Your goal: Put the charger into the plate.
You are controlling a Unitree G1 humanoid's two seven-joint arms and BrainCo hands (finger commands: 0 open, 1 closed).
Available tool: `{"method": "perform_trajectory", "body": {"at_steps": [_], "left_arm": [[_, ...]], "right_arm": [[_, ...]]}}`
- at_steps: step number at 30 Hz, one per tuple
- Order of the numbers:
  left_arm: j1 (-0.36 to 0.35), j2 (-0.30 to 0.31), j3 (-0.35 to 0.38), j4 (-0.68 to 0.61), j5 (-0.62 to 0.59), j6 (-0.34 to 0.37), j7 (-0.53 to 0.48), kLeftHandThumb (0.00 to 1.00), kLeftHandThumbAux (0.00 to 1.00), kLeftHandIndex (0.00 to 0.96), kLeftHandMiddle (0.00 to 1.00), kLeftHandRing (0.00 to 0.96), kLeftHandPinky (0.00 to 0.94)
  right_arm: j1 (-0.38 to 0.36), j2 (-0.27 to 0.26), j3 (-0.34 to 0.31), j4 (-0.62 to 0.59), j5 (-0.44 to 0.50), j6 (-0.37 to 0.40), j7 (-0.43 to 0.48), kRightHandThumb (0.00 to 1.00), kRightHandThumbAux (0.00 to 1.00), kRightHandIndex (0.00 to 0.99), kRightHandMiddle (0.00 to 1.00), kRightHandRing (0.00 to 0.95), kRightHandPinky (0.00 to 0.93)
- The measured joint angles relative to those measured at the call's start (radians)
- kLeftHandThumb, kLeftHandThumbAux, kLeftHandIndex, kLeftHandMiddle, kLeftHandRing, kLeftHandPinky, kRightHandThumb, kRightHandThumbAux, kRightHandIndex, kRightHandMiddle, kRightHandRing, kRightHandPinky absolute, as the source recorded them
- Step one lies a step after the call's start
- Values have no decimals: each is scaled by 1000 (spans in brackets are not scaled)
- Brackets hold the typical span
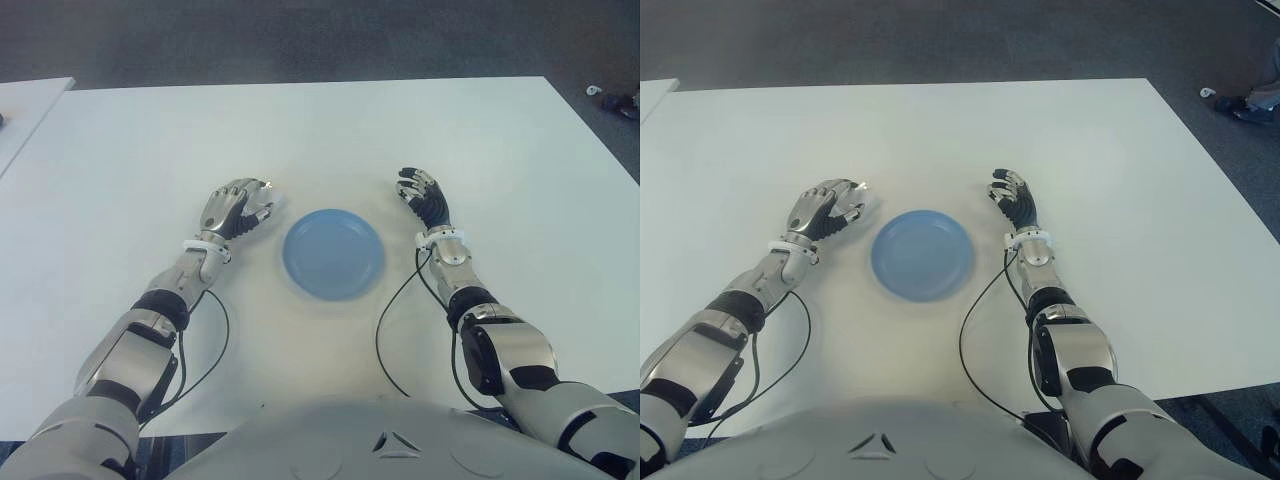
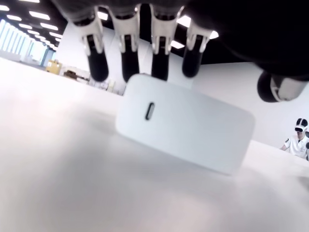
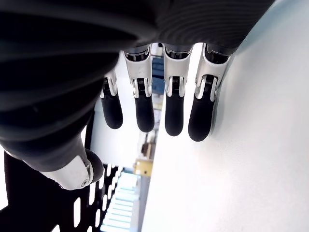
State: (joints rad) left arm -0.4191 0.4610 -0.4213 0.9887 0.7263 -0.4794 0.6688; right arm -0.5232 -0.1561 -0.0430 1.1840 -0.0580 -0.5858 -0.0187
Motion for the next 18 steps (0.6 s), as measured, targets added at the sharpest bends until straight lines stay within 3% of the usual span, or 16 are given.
{"method": "perform_trajectory", "body": {"at_steps": [7, 13, 18], "left_arm": [[-19, 0, -44, 26, 63, -13, 144, 477, 347, 429, 666, 642, 665], [-38, 0, -99, 53, 127, 6, 265, 426, 378, 515, 741, 710, 735], [-40, -4, -116, 78, 135, 11, 276, 423, 430, 632, 794, 774, 784]], "right_arm": [[-2, -2, 1, 0, -6, 0, 0, 0, 649, 230, 242, 240, 243], [-2, -2, 1, 0, -15, 0, -1, 0, 655, 239, 238, 235, 237], [-2, -2, 1, 0, -17, 0, -1, 0, 655, 242, 235, 232, 235]]}}
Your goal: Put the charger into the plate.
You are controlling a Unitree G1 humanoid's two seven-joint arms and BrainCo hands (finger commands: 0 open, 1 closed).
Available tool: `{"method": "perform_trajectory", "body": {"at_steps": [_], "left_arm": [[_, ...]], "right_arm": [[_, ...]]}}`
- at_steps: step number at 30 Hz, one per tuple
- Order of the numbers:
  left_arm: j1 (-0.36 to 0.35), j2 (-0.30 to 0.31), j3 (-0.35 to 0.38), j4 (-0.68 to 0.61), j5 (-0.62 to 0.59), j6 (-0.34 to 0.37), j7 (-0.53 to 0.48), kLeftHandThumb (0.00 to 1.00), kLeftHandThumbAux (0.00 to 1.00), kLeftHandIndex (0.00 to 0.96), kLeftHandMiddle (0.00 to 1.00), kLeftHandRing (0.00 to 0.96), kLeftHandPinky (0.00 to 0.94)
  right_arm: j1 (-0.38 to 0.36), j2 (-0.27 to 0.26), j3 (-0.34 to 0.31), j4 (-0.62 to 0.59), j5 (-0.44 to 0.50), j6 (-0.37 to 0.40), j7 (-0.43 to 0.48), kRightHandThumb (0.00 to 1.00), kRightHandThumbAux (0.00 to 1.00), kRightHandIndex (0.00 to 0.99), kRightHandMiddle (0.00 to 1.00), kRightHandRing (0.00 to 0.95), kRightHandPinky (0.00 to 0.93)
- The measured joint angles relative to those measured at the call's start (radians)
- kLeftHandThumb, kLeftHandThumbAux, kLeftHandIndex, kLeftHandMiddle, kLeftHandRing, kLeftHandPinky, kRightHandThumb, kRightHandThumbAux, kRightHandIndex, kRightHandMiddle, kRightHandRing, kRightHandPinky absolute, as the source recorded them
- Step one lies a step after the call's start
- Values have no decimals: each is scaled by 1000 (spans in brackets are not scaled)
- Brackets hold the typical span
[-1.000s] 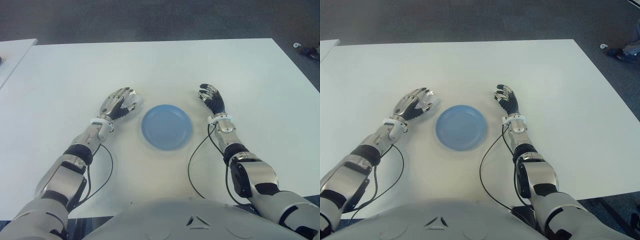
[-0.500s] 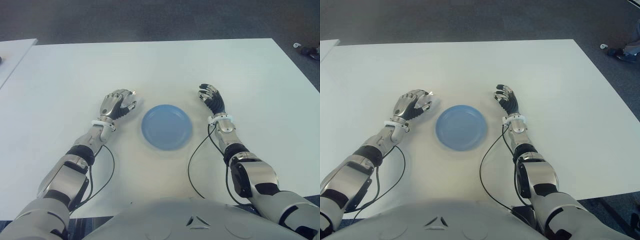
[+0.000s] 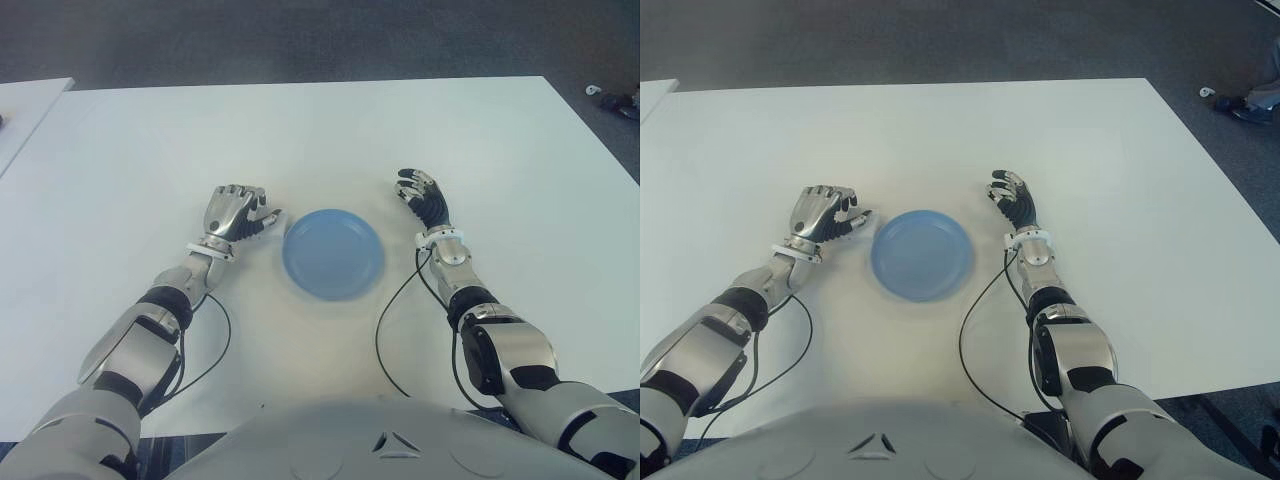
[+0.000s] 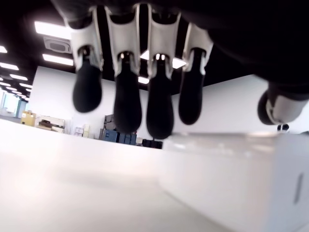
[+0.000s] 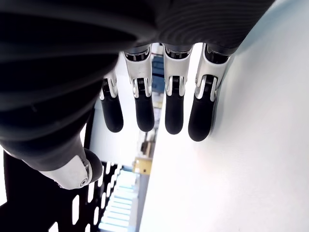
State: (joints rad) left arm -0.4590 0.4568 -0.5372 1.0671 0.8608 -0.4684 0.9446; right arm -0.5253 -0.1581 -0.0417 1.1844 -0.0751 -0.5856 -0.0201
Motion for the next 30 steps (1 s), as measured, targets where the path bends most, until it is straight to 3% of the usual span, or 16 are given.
{"method": "perform_trajectory", "body": {"at_steps": [7, 11, 19, 30], "left_arm": [[-7, 0, 4, -20, -26, 19, -97, 513, 638, 725, 847, 835, 818], [-10, 2, 6, -49, -40, 28, -166, 570, 691, 748, 860, 852, 840], [0, 28, 4, -114, -47, 12, -243, 813, 708, 812, 886, 877, 884], [38, 58, 13, -191, -55, -1, -280, 923, 698, 832, 884, 878, 870]], "right_arm": [[0, -1, 2, 0, -3, 0, -6, 0, 650, 244, 240, 233, 231], [0, 0, 3, 0, -5, 0, -8, 0, 646, 241, 244, 236, 231], [0, 0, 7, 0, -12, 1, -10, 0, 637, 238, 265, 255, 251], [0, -4, 8, 0, -12, 5, -6, 0, 616, 231, 271, 260, 255]]}}
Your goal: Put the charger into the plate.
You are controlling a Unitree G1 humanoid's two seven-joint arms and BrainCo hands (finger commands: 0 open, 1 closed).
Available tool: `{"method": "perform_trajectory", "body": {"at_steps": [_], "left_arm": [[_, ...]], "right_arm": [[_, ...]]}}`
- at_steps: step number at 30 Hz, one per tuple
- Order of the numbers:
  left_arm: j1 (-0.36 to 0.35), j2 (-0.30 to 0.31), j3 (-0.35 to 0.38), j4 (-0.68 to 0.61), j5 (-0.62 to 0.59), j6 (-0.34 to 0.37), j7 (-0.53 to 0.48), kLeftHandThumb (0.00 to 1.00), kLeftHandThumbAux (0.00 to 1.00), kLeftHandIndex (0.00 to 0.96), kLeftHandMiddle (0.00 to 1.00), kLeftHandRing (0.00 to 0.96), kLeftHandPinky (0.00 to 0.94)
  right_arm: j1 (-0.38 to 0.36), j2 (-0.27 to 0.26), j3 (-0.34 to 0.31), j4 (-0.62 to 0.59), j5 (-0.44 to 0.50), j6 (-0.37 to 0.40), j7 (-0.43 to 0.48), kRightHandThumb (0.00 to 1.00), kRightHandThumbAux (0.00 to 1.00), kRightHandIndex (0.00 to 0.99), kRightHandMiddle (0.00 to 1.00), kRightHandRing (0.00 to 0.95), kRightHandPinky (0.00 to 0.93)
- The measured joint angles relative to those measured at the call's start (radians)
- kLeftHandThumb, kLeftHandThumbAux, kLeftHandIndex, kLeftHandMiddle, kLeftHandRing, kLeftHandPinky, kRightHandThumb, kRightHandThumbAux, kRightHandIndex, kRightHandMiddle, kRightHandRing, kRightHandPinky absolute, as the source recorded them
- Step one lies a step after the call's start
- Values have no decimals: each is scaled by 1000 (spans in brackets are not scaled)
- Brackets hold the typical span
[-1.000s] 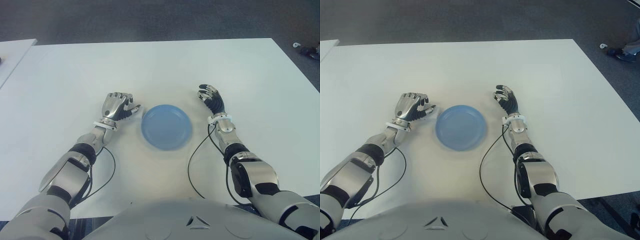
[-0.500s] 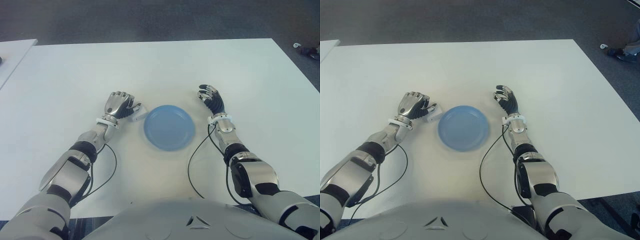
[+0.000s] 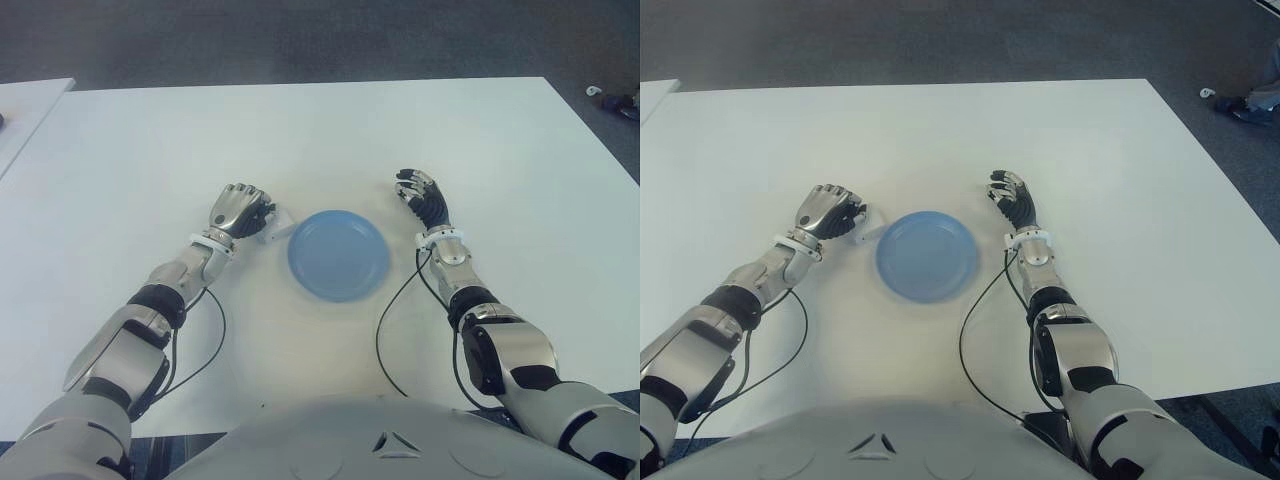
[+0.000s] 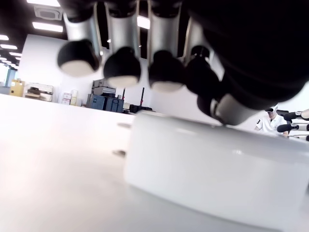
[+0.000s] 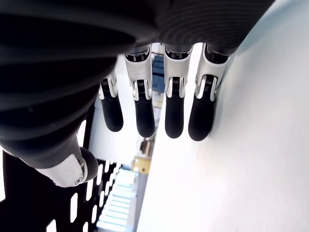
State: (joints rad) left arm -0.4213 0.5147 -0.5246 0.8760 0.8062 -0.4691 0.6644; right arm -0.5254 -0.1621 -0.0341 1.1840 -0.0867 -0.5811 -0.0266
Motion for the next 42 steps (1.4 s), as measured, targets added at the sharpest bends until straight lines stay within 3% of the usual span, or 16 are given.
{"method": "perform_trajectory", "body": {"at_steps": [10, 25, 35, 37, 40, 41, 42], "left_arm": [[7, 2, 2, -23, 7, 51, -13, 832, 711, 787, 858, 854, 850], [14, 4, 12, -68, -1, 73, -67, 790, 720, 778, 855, 853, 859], [72, 43, 66, -253, -1, 139, -101, 749, 711, 751, 854, 852, 827], [91, 52, 90, -303, -8, 143, -108, 605, 647, 690, 828, 820, 773], [107, 56, 121, -352, -21, 140, -109, 468, 513, 502, 708, 690, 648], [111, 56, 130, -363, -22, 139, -106, 452, 495, 479, 688, 670, 629], [113, 56, 135, -367, -23, 140, -103, 404, 440, 392, 486, 449, 432]], "right_arm": [[-1, -4, 0, 0, 0, 3, 11, 0, 616, 229, 279, 265, 251], [-1, -6, 0, 0, 0, 4, 16, 0, 610, 217, 300, 283, 258], [-1, -9, -1, -1, 0, 4, 26, 0, 619, 195, 303, 292, 275], [-1, -8, -1, -1, 0, 4, 27, 0, 621, 193, 306, 297, 285], [0, -10, -2, -1, 1, 4, 27, 0, 626, 191, 310, 304, 294], [0, -10, -3, -1, 0, 4, 27, 0, 627, 191, 310, 305, 296], [0, -10, -3, -1, 0, 4, 27, 0, 630, 189, 312, 308, 297]]}}
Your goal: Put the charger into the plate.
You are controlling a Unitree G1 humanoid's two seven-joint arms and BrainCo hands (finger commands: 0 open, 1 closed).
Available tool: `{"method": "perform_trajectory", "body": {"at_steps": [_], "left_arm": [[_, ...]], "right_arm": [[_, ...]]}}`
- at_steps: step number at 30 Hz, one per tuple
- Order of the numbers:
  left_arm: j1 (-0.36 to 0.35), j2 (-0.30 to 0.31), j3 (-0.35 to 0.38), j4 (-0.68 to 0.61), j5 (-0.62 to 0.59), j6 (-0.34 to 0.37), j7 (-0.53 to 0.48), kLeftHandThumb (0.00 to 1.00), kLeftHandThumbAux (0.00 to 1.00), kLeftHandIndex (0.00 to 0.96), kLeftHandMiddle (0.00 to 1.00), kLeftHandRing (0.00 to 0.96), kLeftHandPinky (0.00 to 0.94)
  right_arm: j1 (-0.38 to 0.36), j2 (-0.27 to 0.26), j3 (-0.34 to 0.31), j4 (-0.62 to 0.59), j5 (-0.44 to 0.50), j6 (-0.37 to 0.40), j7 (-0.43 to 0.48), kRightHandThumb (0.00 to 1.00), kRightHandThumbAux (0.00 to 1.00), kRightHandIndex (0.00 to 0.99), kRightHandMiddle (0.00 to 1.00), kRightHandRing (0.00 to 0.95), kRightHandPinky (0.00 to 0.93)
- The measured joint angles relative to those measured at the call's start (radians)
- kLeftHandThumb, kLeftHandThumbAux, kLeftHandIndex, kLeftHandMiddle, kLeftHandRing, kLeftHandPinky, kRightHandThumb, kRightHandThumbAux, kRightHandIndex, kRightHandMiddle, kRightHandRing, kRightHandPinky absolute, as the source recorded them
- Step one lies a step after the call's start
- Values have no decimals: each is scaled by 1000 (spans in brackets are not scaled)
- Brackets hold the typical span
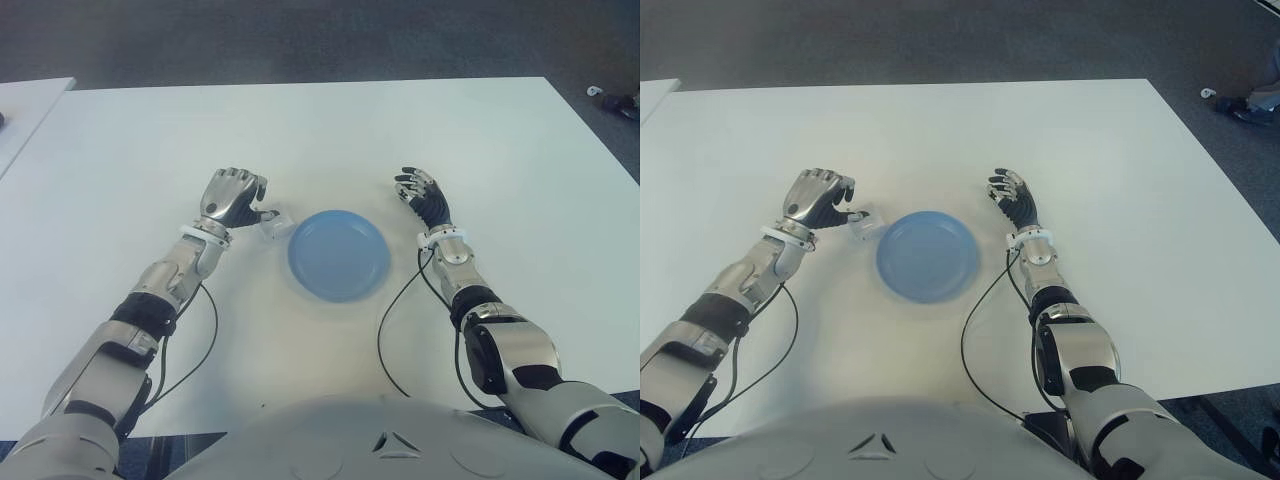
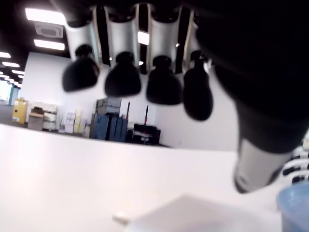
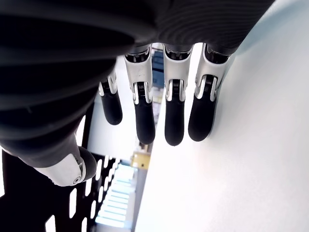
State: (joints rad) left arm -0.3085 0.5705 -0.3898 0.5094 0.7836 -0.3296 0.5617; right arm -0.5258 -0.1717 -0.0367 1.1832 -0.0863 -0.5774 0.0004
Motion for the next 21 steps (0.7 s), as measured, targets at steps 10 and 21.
{"method": "perform_trajectory", "body": {"at_steps": [10, 21], "left_arm": [[21, 7, 12, -32, 97, 47, 71, 307, 163, 15, 14, 11, 11], [59, 29, 15, -150, 131, 85, 19, 277, 106, 0, 0, 0, 0]], "right_arm": [[0, 1, -3, 0, 0, 0, 1, 0, 650, 177, 321, 321, 307], [0, 2, -5, 0, 1, 0, 2, 0, 657, 174, 326, 327, 311]]}}
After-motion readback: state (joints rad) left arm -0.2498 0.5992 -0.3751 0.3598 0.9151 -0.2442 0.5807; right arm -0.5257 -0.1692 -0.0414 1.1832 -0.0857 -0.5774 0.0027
